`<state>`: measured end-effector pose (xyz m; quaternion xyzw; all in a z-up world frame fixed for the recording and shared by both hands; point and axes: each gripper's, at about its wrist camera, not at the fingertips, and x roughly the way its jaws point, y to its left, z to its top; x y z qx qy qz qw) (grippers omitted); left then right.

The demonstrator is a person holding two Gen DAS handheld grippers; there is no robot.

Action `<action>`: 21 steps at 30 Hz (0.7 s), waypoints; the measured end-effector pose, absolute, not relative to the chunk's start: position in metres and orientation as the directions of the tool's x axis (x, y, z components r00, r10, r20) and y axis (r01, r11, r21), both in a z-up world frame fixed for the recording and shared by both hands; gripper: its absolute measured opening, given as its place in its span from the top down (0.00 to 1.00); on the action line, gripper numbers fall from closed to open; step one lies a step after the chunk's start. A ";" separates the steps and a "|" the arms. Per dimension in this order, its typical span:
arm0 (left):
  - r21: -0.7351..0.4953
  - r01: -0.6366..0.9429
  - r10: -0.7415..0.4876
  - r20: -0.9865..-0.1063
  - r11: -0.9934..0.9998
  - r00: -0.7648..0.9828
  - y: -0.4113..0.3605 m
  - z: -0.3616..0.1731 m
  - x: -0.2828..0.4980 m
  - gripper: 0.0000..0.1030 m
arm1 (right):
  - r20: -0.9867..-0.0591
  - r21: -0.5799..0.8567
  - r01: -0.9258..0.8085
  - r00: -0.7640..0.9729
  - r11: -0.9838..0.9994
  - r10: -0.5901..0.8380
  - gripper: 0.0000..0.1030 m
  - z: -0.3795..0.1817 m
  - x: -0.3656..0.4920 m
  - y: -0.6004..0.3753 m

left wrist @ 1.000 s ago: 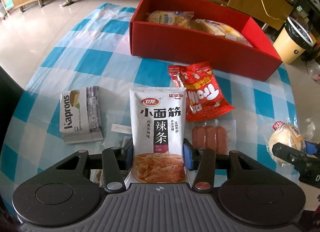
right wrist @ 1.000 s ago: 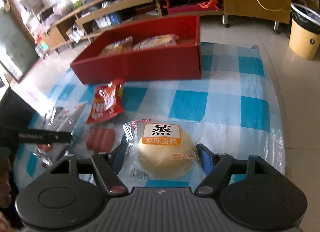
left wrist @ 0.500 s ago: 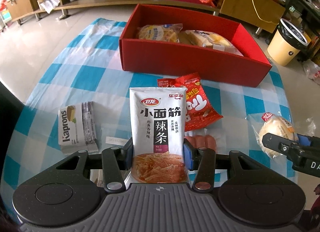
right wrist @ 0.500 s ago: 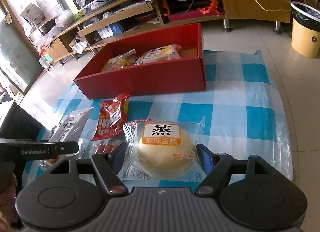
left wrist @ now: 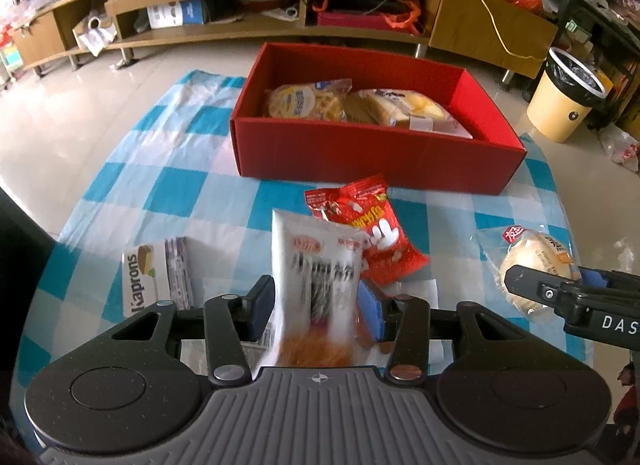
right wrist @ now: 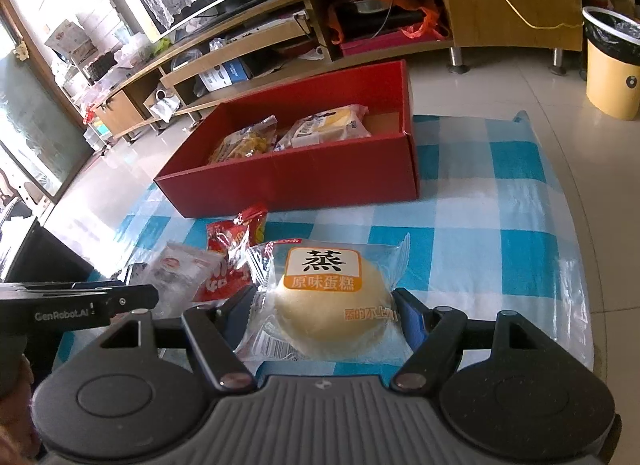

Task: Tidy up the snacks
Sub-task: 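Carry the white packet with the left gripper while the right gripper carries the steamed cake over the box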

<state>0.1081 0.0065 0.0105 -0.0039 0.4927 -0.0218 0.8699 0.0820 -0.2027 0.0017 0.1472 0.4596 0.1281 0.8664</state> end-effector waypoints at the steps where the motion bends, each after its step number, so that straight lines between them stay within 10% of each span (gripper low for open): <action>1: -0.024 0.036 -0.039 -0.855 0.999 0.517 0.006 0.011 0.108 0.48 | -0.757 0.375 -0.088 0.545 0.923 0.360 0.30 0.002 0.082 -0.202; 17: -0.037 -0.039 -0.020 -0.929 0.999 0.369 0.013 -0.043 0.139 0.14 | -0.767 0.382 -0.092 0.523 0.920 0.371 0.30 -0.001 0.086 -0.202; 21: -0.066 -0.098 -0.026 -0.931 0.993 0.363 0.023 -0.044 0.143 0.44 | -0.778 0.374 -0.101 0.508 0.922 0.371 0.30 -0.004 0.086 -0.199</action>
